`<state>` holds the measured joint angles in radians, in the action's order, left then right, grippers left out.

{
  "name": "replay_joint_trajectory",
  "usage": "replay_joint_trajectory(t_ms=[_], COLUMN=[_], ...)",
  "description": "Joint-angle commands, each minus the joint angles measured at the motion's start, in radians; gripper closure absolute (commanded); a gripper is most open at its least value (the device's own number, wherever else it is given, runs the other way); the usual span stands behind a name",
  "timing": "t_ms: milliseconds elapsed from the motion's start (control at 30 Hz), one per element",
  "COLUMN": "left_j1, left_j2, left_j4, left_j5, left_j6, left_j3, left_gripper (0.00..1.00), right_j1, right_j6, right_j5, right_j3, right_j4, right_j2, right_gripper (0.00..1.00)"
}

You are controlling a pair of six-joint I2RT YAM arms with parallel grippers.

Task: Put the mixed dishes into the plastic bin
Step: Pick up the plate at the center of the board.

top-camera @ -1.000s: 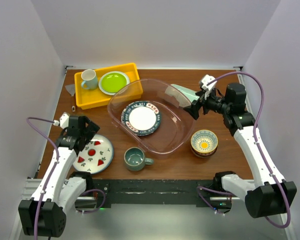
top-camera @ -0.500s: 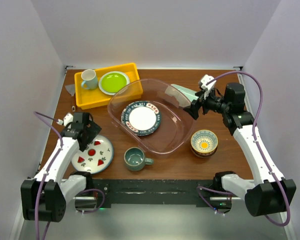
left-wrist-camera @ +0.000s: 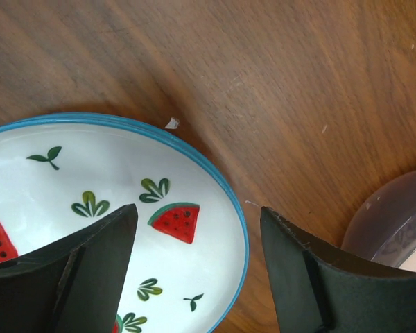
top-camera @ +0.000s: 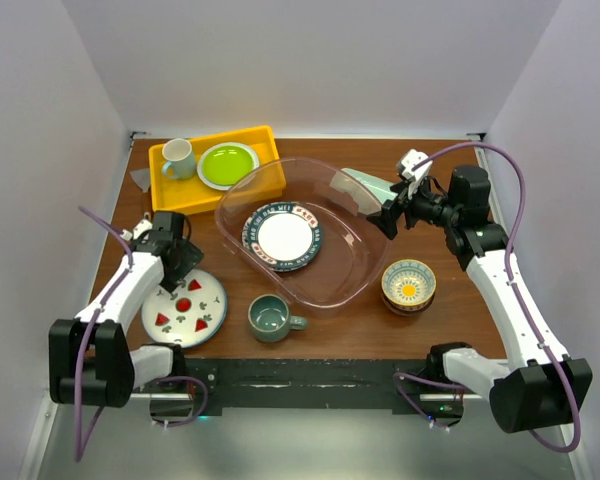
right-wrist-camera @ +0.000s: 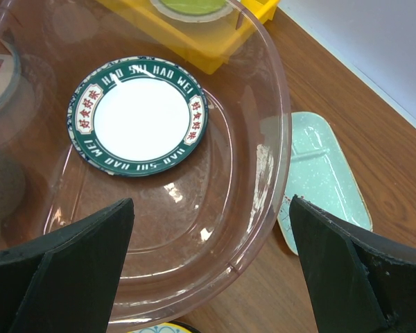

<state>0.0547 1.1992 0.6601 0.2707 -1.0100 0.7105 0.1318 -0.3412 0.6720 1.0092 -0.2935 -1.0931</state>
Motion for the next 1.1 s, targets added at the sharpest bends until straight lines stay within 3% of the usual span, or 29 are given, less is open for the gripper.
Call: replay_joint_trajectory(t_ms=[0, 467, 667, 767, 800, 1000, 1067], left_j1=[-0.004, -0.004, -0.004, -0.006, -0.006, -0.006, -0.006], left_j2=[0.045, 0.284, 0.309, 0.306, 0.304, 0.257, 0.231], left_j4=[-0.033, 0.032, 0.041, 0.044, 0.045, 0.075, 0.081], left_j5=[0.024, 0.051, 0.062, 0.068, 0.070, 0.102, 0.108], left_j6=[-0.005, -0.050, -0.070, -0.073, -0.073, -0.073, -0.070], left_j3=[0.056, 0.155, 0.172, 0.176, 0.181, 0.211, 0.214], left_gripper=[0.23, 0.33, 0.53, 0.68, 0.78, 0.99, 1.00], right_j1=[-0.001, 0.000, 0.000, -0.001, -0.001, 0.000, -0.001], right_j6=[-0.013, -0.015, -0.015, -0.016, -0.016, -0.016, -0.016], right_j5=[0.005, 0.005, 0.005, 0.005, 0.005, 0.005, 0.005], right_j3=[0.003, 0.005, 0.005, 0.005, 0.005, 0.005, 0.005], right_j4=[0.002, -0.001, -0.001, 0.001, 0.001, -0.001, 0.001], right_j2=[-0.004, -0.002, 0.001, 0.002, 0.002, 0.004, 0.006], right_gripper=[0.02, 0.02, 0.02, 0.02, 0.02, 0.02, 0.02])
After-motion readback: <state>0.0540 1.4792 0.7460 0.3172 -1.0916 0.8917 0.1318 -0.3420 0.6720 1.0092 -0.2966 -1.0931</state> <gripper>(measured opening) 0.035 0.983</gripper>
